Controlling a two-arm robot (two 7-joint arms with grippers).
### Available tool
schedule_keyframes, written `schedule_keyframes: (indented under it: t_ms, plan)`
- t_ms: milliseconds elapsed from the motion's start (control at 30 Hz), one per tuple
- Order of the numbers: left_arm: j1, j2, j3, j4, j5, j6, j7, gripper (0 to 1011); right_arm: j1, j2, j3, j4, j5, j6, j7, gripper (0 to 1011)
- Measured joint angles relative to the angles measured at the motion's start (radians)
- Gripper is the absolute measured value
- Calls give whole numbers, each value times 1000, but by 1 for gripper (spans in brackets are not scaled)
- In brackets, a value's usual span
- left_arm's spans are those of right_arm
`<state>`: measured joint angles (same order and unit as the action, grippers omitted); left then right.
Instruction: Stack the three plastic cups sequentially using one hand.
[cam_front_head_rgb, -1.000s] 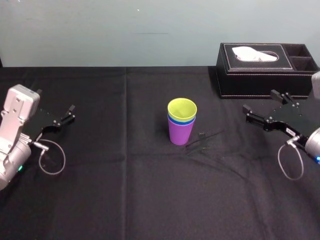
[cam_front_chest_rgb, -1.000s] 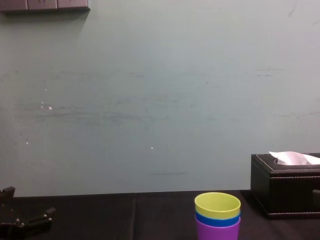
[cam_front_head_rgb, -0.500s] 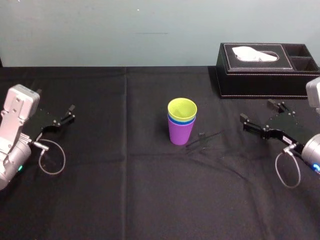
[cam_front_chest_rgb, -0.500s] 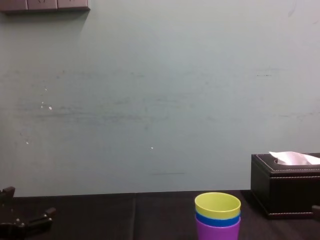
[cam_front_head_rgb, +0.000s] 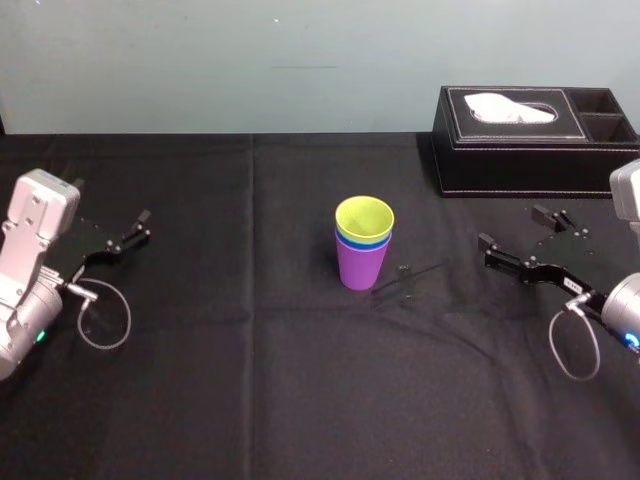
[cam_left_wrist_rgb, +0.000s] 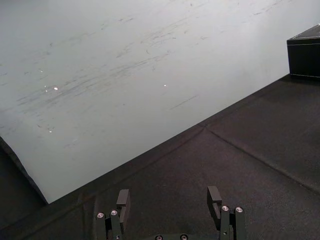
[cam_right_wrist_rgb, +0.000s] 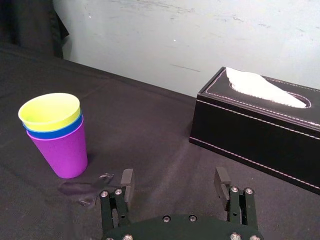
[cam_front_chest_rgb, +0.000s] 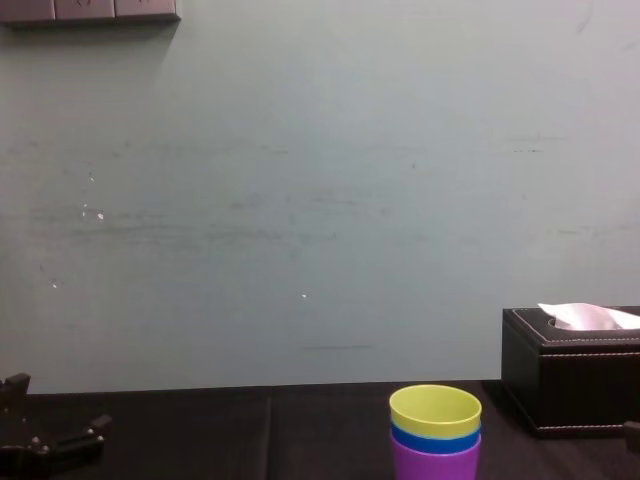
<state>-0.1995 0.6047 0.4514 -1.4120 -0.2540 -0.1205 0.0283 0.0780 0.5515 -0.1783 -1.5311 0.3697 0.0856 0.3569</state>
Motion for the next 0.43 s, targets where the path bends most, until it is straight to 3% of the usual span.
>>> schedule_keyframes:
  t_ms: [433]
  plan:
    - [0, 0, 0, 0, 0, 0, 0, 1011, 2, 2, -1, -2, 1, 0, -2, 1003]
